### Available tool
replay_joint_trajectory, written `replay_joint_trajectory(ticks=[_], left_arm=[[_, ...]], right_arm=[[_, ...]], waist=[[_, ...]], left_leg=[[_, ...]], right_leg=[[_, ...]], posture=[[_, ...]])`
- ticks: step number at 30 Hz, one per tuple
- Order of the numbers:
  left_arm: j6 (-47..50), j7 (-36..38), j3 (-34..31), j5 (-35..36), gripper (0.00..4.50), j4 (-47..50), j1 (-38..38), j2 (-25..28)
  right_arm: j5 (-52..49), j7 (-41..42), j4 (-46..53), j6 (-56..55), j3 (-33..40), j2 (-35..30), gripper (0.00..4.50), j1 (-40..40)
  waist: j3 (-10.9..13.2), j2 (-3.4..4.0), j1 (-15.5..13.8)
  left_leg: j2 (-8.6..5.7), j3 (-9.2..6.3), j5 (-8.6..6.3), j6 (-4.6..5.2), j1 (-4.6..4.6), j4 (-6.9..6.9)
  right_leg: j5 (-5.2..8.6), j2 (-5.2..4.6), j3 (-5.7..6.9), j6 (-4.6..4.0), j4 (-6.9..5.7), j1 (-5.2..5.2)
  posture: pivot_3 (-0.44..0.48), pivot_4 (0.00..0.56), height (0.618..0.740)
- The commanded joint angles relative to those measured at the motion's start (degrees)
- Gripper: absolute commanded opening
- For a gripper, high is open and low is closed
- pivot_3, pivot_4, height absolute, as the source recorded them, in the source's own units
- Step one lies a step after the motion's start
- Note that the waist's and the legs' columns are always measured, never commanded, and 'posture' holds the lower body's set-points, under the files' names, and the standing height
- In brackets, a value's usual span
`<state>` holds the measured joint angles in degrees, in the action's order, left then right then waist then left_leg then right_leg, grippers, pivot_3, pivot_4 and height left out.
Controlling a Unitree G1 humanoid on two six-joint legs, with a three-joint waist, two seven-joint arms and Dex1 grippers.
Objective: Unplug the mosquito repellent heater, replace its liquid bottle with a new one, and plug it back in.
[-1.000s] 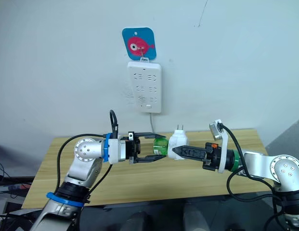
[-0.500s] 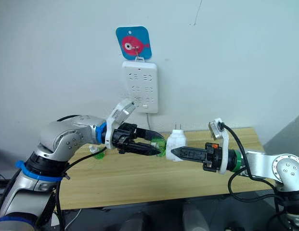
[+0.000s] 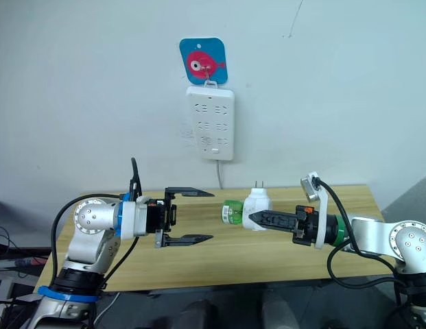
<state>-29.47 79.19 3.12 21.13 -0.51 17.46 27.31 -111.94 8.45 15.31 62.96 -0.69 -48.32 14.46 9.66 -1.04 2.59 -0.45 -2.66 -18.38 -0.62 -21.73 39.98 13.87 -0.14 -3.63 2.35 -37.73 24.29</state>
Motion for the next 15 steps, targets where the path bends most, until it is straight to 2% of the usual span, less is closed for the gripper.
replay_joint_trajectory(ticks=[1, 9, 12, 15], left_arm=[[-7.6, -2.2, 1.7, -2.6, 4.15, -3.2, 0.7, -2.6], [-13.0, -8.1, 4.9, -7.5, 4.15, -10.5, 4.6, -6.6], [-13.2, -9.2, 5.8, -7.0, 3.61, -10.9, 5.8, -6.9], [-12.5, -9.5, 6.7, -6.1, 2.76, -9.8, 5.8, -6.5]], right_arm=[[-1.1, 0.6, 0.8, -0.1, 1.7, 0.0, 2.96, 1.1], [-1.1, 0.3, 1.2, -0.1, 1.6, 0.0, 2.96, 1.4], [-1.1, 0.2, 1.4, -0.1, 1.6, 0.0, 2.96, 1.3], [-1.1, 0.3, 1.4, -0.1, 1.7, -0.1, 2.96, 1.2]], waist=[[0.0, -0.01, 0.0], [0.0, -0.01, 0.1], [0.0, -0.01, 0.2], [0.0, -0.01, 0.4]], left_leg=[[0.00, 0.00, 0.00, 0.00, -0.01, 0.00], [0.02, -0.07, -0.01, 0.01, 0.00, 0.00], [0.01, -0.07, -0.01, 0.02, 0.01, 0.00], [0.01, -0.07, -0.01, 0.02, 0.01, -0.01]], right_leg=[[-0.01, 0.00, 0.00, 0.02, 0.01, 0.00], [-0.02, 0.01, 0.07, 0.03, -0.08, 0.00], [-0.02, 0.01, 0.07, 0.03, -0.11, 0.00], [-0.03, 0.01, 0.07, 0.03, -0.11, 0.00]], posture=[[-0.099, 0.150, 0.730], [-0.099, 0.150, 0.730], [-0.099, 0.150, 0.730], [-0.106, 0.147, 0.730]])
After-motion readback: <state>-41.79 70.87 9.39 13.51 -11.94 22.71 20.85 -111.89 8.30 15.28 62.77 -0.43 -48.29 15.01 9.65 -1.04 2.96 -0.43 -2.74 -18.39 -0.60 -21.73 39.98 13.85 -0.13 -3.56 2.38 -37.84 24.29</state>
